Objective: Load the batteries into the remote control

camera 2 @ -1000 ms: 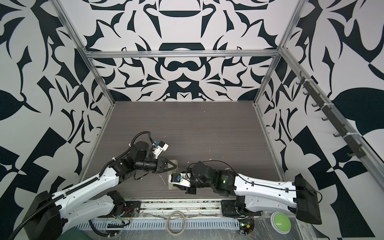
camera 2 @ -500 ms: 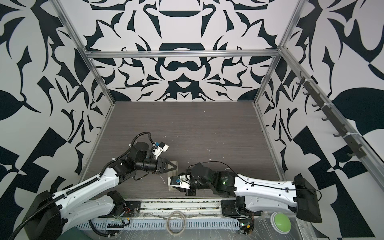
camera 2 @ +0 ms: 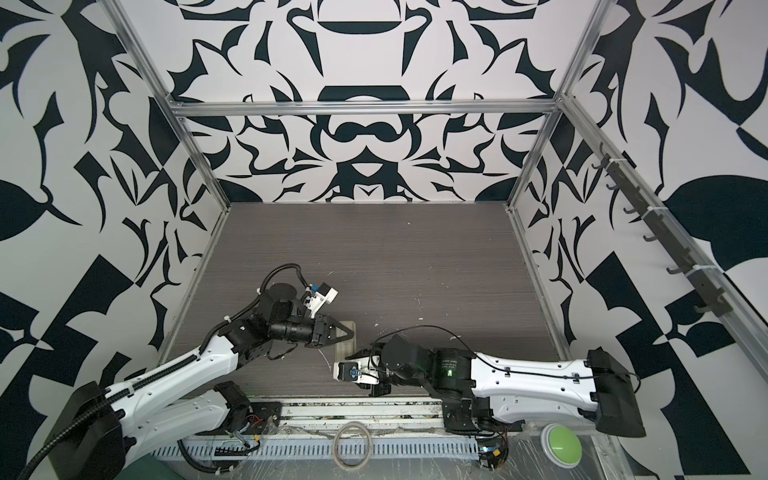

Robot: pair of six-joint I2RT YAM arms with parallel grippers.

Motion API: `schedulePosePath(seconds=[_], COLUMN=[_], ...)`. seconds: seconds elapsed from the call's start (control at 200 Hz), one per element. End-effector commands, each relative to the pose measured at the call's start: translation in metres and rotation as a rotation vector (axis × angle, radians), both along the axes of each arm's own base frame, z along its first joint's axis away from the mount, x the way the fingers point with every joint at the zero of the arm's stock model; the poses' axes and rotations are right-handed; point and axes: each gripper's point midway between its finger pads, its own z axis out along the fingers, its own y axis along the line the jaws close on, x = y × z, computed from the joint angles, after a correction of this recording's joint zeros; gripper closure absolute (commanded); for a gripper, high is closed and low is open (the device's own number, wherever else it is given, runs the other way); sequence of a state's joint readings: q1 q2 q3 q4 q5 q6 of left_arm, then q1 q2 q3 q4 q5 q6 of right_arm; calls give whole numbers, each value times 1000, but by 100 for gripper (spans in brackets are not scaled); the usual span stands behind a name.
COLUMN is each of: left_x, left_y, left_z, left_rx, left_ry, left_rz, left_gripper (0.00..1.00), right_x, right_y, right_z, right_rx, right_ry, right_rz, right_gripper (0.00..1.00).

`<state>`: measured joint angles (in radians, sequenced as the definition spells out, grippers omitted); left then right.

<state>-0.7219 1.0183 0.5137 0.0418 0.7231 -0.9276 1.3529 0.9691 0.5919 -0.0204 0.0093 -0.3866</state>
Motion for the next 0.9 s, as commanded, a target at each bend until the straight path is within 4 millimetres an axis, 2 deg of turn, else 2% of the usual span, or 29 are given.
schedulePosePath(seconds=[0.0,0.17,0.34,0.365,0.895], left_x=[-6,-4,-4,-4,-3], left_y=[-2,-3,-4,-4,-3], left_z=[11,5,2,3,-5], left_rx=[-54,-45,-49,-48,-19], left_ry=[-4,6,17,17,32], left_rz=[-33,-28,-29,-29,-24], left_gripper=[100,100,100,100,100], right_x=[9,9,6,11,23], right_y=[2,2,3,1,-3], right_z=[17,16,15,16,21], right_rx=[45,31,20,17,18], right_ry=[-68,-129,-160,-176,-230], right_rz=[-43,-52,-45,-76,-150], right_gripper=[67,75,78,78,86])
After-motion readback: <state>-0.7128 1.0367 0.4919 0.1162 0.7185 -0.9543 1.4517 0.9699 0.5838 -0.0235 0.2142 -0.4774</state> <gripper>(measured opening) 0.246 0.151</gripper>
